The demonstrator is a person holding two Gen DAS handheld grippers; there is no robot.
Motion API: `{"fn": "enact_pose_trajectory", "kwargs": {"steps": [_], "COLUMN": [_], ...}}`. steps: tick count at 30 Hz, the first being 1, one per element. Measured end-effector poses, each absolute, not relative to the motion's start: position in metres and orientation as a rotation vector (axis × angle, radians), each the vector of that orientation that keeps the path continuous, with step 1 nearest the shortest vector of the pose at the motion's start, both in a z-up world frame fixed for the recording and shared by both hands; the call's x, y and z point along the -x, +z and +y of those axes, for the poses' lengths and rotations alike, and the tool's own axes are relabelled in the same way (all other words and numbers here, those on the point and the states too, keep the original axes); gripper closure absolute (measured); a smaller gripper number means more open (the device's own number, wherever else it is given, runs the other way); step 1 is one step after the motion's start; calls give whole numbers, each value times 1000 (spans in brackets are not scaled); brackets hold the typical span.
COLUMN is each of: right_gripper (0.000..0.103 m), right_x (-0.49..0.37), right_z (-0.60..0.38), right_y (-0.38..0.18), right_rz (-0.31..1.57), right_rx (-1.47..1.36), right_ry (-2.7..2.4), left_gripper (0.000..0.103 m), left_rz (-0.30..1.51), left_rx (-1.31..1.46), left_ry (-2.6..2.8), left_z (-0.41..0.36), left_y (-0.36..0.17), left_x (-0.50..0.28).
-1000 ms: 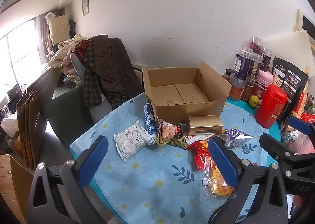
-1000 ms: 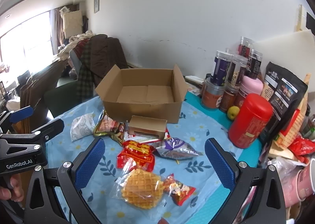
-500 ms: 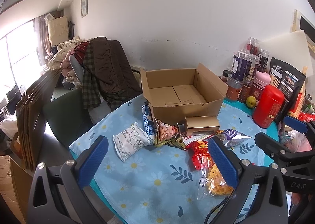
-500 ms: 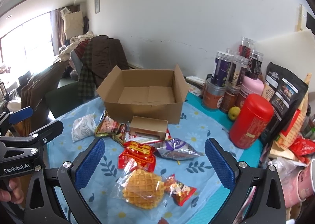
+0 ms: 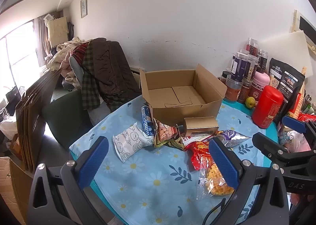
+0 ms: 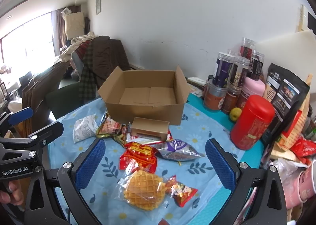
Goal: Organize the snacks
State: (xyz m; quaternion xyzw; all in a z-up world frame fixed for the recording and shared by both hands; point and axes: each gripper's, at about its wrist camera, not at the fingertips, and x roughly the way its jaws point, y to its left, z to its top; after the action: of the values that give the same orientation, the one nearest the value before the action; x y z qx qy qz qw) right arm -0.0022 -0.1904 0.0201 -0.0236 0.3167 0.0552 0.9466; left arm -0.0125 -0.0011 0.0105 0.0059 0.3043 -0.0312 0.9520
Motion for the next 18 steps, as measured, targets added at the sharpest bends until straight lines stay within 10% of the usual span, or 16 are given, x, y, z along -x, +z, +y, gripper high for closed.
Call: {"fn": "enact_pose_trajectory", "kwargs": {"steps": [18], "right_gripper": [0], "right_x": [3], "right_z": [-188], "right_y": [21], "right_rz": [642], "right_rx": [51], "right_ry": [119], "left_gripper": [0], "left_rz": [623], "left_rx": [-12], "left_ry": [-74], "left_z": [-1], "left_y": [11], "left_x": [13]}}
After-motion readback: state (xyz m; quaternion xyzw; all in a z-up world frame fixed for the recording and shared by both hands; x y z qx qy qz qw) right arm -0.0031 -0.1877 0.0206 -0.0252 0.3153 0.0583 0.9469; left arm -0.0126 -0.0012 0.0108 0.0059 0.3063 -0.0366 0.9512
